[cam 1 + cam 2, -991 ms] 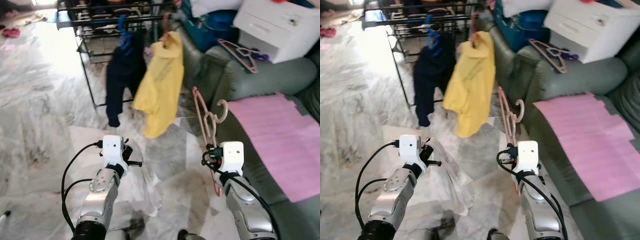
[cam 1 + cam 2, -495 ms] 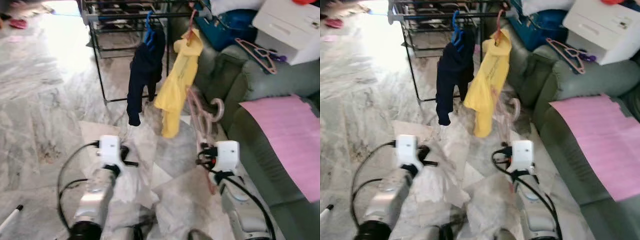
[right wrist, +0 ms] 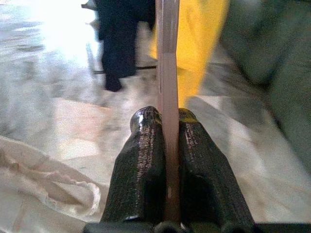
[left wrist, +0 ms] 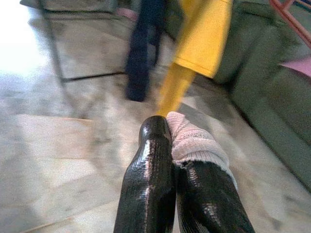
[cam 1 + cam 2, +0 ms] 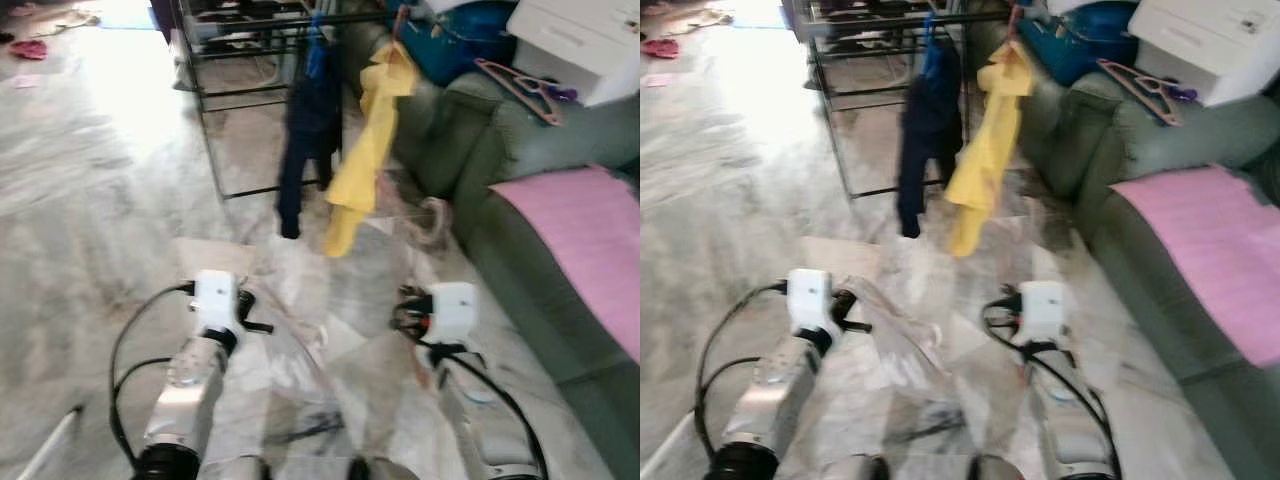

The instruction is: Hang hanger

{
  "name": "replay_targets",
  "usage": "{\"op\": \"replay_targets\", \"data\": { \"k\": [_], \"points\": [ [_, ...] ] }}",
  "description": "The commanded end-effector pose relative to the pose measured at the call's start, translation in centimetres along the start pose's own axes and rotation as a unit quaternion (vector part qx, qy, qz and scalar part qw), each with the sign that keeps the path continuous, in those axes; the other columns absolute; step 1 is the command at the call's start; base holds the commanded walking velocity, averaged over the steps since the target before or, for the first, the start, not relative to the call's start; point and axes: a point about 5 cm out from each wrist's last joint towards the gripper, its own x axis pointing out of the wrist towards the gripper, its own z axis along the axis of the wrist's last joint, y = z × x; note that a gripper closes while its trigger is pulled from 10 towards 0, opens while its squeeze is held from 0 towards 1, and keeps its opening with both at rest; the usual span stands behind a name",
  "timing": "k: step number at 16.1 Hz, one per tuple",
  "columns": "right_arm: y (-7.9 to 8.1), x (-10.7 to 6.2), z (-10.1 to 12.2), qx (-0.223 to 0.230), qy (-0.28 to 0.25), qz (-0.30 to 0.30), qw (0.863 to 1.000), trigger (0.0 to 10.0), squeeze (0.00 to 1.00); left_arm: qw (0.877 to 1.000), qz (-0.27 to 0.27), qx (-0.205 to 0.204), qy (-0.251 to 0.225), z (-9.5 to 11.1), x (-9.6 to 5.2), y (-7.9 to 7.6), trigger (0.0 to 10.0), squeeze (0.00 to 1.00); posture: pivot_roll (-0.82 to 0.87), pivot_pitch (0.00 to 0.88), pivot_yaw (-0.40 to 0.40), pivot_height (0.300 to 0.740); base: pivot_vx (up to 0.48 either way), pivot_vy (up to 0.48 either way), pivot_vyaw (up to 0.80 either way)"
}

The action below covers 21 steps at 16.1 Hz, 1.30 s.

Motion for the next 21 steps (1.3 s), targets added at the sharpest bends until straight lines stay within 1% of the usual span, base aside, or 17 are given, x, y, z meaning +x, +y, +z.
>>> {"op": "replay_targets", "data": {
  "k": [1, 6, 7, 10, 11, 12, 13, 14, 15, 16, 17, 18, 19, 21],
  "points": [
    [-1.2, -0.4, -0.4, -0.006, 0.007, -0.017, 1.000, 10.0, 0.00, 1.000, -0.015, 0.000, -0.006, 0.1, 0.1, -1.0, 10.0, 0.00, -0.03, 0.169, -0.020, 0.740, 0.000, 0.000, 0.00],
    [-1.3, -0.4, -0.5, -0.012, 0.011, -0.017, 1.000, 10.0, 0.00, 1.000, -0.013, 0.008, -0.007, 0.1, 0.0, -1.0, 10.0, 0.00, -0.02, 0.175, -0.019, 0.740, 0.000, 0.000, 0.00],
    [-1.3, -0.4, -0.5, -0.024, 0.012, -0.011, 1.000, 10.0, 0.00, 1.000, -0.019, 0.014, -0.012, 0.3, 0.0, -1.0, 10.0, 0.00, -0.02, 0.176, -0.019, 0.740, 0.000, 0.000, 0.00],
    [-1.4, -0.5, -0.6, -0.032, 0.015, -0.005, 0.999, 10.0, 0.00, 0.999, -0.027, 0.028, -0.022, 0.6, 0.1, -0.9, 10.0, 0.00, -0.03, 0.183, -0.020, 0.740, 0.000, 0.000, 0.00],
    [-1.6, -0.6, -0.6, -0.040, 0.018, -0.001, 0.999, 10.0, 0.00, 0.998, -0.034, 0.046, -0.030, 1.0, 0.2, -0.7, 10.0, 0.00, -0.03, 0.183, -0.020, 0.740, 0.000, 0.000, 0.00],
    [-1.7, -0.6, -0.6, -0.042, 0.018, 0.001, 0.999, 10.0, 0.00, 0.998, -0.036, 0.048, -0.036, 1.3, 0.2, -0.6, 10.0, 0.00, -0.03, 0.187, -0.019, 0.740, 0.000, 0.000, 0.00],
    [-2.2, -0.7, -0.2, -0.053, 0.013, 0.016, 0.998, 10.0, 0.00, 0.995, -0.050, 0.064, -0.057, 2.6, 0.5, -0.3, 10.0, 0.00, -0.03, 0.191, -0.020, 0.740, 0.000, 0.000, 0.00],
    [-2.4, -0.8, 0.0, -0.054, 0.012, 0.029, 0.998, 10.0, 0.00, 0.993, -0.054, 0.079, -0.069, 3.3, 0.7, 0.0, 10.0, 0.00, -0.03, 0.191, -0.020, 0.740, 0.000, 0.000, 0.00],
    [-2.9, -0.9, 0.3, -0.065, 0.013, 0.039, 0.997, 10.0, 0.00, 0.991, -0.058, 0.093, -0.080, 4.1, 1.0, 0.2, 10.0, 0.00, -0.03, 0.200, -0.021, 0.740, 0.000, 0.000, 0.00],
    [-3.8, -1.1, 0.8, -0.084, 0.013, 0.055, 0.995, 10.0, 0.00, 0.987, -0.068, 0.113, -0.096, 5.4, 1.5, 0.6, 10.0, 0.00, -0.03, 0.200, -0.021, 0.740, 0.000, 0.000, 0.00],
    [-4.5, -1.3, 1.2, -0.089, 0.014, 0.066, 0.994, 10.0, 0.00, 0.982, -0.081, 0.137, -0.104, 6.2, 1.8, 0.7, 10.0, 0.00, -0.03, 0.207, -0.017, 0.740, 0.000, 0.000, 0.00],
    [-5.0, -1.6, 1.5, -0.106, 0.019, 0.087, 0.990, 10.0, 0.00, 0.976, -0.096, 0.159, -0.110, 6.9, 2.0, 0.9, 10.0, 0.00, -0.03, 0.207, -0.017, 0.740, 0.000, 0.000, 0.00],
    [-5.5, -2.3, 2.0, -0.138, 0.025, 0.126, 0.982, 10.0, 0.00, 0.968, -0.118, 0.186, -0.119, 7.8, 2.2, 1.0, 10.0, 0.00, -0.04, 0.212, -0.012, 0.740, 0.000, 0.000, 0.00],
    [-6.3, -3.5, 3.0, -0.170, 0.020, 0.180, 0.969, 10.0, 0.00, 0.949, -0.150, 0.246, -0.126, 8.8, 2.4, 1.1, 10.0, 0.00, -0.05, 0.217, -0.006, 0.740, 0.000, 0.000, 0.00]
  ]
}}
